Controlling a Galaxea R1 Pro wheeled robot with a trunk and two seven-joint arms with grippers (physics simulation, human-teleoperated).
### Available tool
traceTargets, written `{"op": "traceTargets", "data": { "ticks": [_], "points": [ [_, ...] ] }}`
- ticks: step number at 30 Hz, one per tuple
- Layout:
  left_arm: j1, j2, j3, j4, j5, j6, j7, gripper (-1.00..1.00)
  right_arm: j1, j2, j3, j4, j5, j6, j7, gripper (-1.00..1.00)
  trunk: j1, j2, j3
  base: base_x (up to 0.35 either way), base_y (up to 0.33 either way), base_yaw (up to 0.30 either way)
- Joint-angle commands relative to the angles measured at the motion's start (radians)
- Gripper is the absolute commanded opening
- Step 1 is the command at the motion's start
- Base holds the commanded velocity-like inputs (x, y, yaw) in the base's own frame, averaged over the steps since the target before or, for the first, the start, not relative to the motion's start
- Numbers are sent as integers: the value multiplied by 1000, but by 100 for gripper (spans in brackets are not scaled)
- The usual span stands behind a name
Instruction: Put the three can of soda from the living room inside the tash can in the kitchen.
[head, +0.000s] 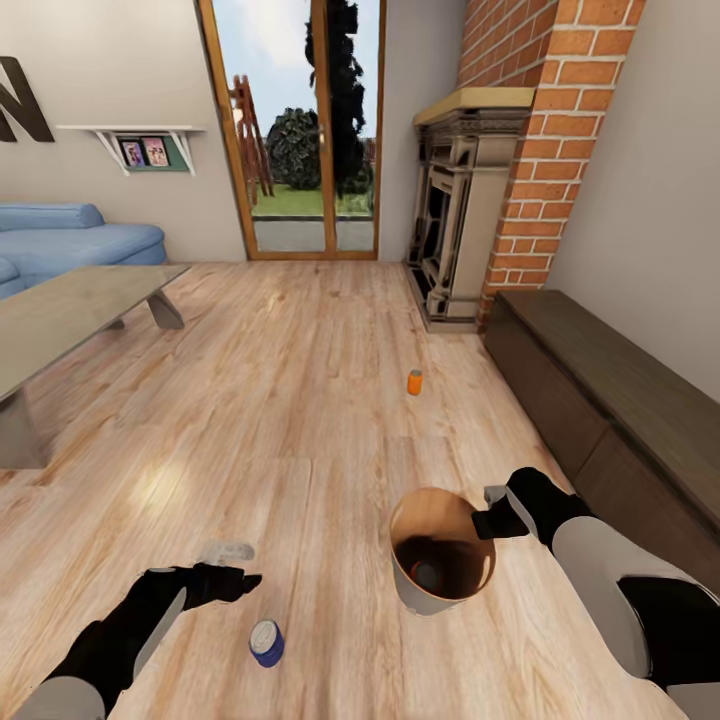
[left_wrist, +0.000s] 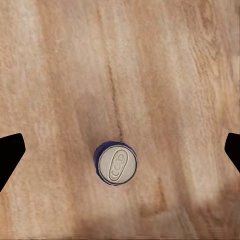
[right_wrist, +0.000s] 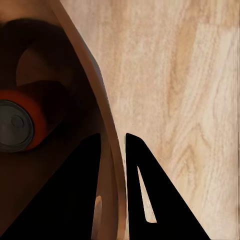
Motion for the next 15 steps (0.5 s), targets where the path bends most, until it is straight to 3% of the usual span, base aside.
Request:
{"op": "traceTargets", "data": {
  "ticks": [1, 8, 10, 15],
  "points": [
    [-4, -12, 1, -2, 0, 33, 2, 100, 0, 0, -6, 0, -20, 3, 4, -100, 0, 0, 0, 299, -150, 0],
    [-28, -45, 4, 3, 35, 86, 24, 100, 0, 3, -6, 0, -20, 4, 3, -100, 0, 0, 0, 298, -152, 0],
    [-32, -50, 14, 5, 90, 94, 94, 100, 0, 6, -5, 0, -20, 4, -1, -100, 0, 0, 0, 298, -153, 0],
    [-34, -51, 63, 6, 156, 97, 191, 100, 0, 10, -4, 0, -19, 4, -7, -100, 0, 0, 0, 297, -152, 0]
  ]
}}
